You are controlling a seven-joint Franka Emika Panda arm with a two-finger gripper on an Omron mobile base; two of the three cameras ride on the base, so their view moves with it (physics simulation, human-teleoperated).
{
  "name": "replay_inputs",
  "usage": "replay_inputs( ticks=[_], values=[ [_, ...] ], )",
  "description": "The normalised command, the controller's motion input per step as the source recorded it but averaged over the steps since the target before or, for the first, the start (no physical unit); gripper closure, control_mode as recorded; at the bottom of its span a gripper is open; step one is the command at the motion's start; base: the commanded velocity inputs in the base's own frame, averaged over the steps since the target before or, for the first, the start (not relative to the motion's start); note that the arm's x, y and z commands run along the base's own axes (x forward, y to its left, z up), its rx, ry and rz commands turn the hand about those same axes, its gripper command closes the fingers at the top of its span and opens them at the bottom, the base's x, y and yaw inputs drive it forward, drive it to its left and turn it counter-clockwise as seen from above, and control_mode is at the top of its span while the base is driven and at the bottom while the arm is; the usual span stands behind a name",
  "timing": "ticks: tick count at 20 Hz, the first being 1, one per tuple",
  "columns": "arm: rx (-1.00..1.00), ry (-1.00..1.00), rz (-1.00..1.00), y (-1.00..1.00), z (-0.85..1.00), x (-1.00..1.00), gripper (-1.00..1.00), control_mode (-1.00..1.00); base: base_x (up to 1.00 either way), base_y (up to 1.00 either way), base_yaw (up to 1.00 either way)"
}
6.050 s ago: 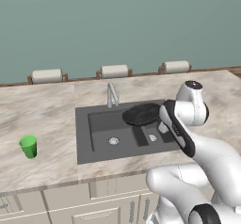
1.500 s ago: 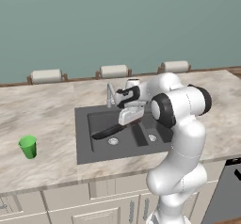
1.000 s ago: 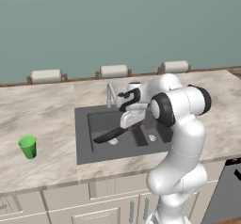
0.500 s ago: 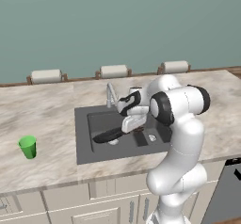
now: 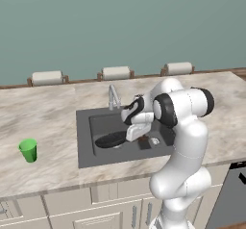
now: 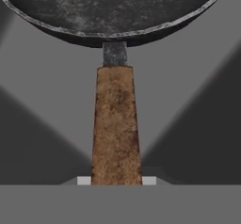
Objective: Place the pan in the left basin and the cup in the right basin of the sink.
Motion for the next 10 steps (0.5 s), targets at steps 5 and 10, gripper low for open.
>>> replay_inputs(
  ticks=[5, 10],
  values=[
    [0.00, 0.00, 0.00, 0.01, -0.09, 0.00, 1.00, -1.00, 0.00, 0.00, 0.00],
    [0.00, 0.00, 0.00, 0.00, -0.07, 0.00, 1.00, -1.00, 0.00, 0.00, 0.00]
  ],
)
